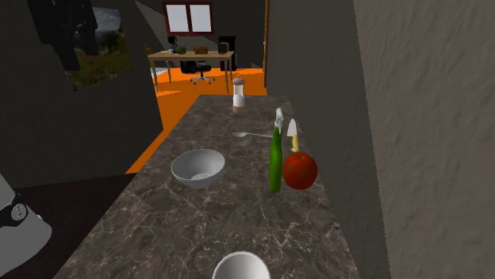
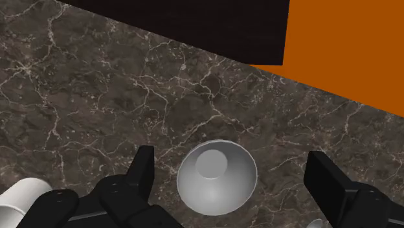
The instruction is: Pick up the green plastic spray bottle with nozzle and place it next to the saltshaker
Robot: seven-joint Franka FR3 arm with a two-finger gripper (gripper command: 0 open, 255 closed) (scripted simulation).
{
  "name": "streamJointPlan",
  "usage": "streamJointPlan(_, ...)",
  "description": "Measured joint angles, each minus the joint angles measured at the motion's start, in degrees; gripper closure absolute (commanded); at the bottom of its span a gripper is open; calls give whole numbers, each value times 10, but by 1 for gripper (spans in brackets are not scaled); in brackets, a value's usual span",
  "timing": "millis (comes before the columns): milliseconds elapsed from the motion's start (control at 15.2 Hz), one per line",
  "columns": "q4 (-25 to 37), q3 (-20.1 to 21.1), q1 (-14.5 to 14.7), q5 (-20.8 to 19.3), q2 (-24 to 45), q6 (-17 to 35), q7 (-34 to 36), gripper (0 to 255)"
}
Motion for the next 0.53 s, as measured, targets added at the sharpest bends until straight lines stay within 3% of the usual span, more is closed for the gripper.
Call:
streamJointPlan(132,-6,-7,1,-4,1,9,-14,0)
streamJointPlan(528,-49,-80,19,-29,41,124,-166,0)
